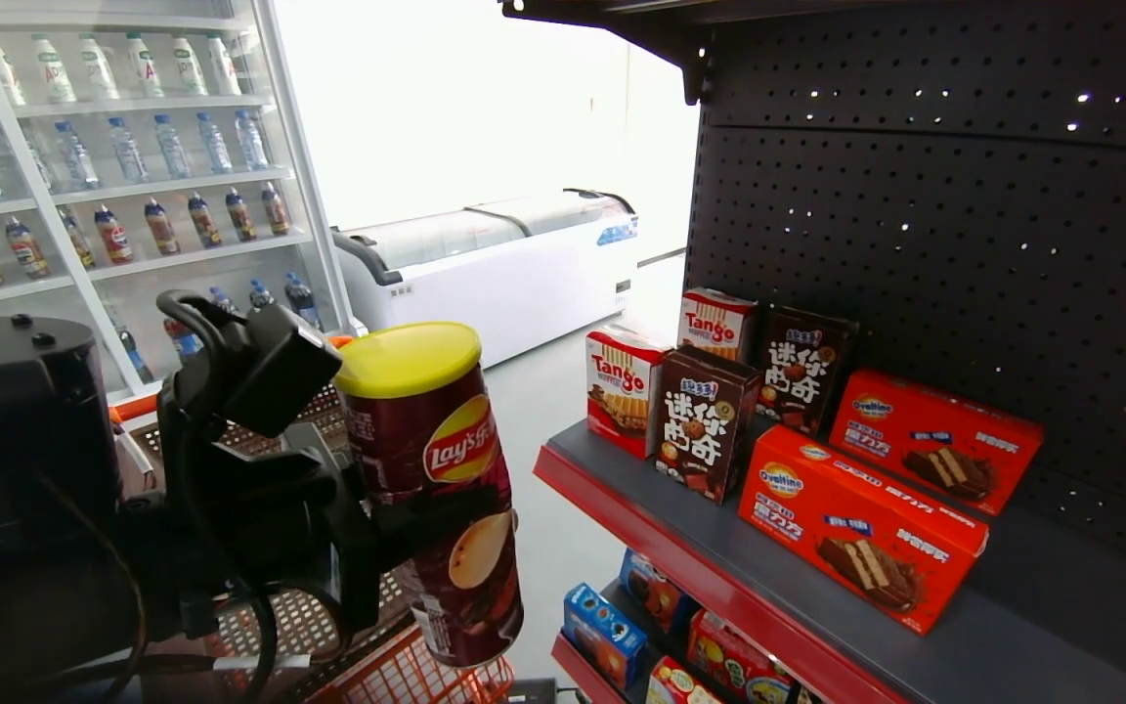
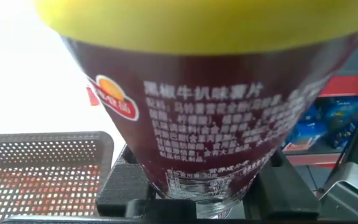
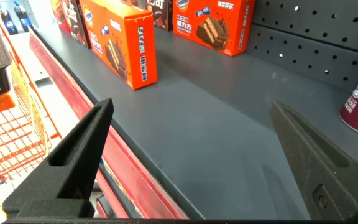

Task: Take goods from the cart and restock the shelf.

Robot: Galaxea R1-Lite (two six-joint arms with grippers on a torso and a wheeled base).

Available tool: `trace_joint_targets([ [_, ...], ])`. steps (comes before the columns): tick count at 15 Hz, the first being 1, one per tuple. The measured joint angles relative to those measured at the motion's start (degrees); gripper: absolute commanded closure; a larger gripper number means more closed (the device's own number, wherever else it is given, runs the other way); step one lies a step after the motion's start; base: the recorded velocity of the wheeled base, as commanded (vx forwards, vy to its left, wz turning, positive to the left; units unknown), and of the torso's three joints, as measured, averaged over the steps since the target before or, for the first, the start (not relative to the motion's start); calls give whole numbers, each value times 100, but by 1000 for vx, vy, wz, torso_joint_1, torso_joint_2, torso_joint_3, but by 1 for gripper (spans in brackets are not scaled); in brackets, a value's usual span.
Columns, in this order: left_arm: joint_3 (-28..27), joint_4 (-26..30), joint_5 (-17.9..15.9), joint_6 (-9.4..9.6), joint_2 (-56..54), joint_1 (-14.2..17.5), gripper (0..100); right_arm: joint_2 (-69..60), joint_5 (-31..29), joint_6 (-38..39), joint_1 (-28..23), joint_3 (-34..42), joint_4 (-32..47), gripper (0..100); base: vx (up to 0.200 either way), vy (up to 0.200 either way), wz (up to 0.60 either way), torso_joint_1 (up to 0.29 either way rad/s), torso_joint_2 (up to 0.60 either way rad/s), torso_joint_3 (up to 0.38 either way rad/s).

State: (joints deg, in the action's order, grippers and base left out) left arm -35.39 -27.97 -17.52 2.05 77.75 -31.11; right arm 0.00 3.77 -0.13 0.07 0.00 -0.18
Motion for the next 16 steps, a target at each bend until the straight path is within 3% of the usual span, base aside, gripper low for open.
trace_joint_targets([
  [3,-39,347,-16,0,-206,16,100,0,0,-2,-2,0,2,0,0,0,0,0,0,0],
  [8,-99,380,-22,-9,-523,-2,100,0,0,-2,2,0,2,0,0,0,0,0,0,0],
  [16,162,361,-32,6,-772,-9,100,0,-2,-2,-2,0,2,0,0,0,-600,-1,1,2],
])
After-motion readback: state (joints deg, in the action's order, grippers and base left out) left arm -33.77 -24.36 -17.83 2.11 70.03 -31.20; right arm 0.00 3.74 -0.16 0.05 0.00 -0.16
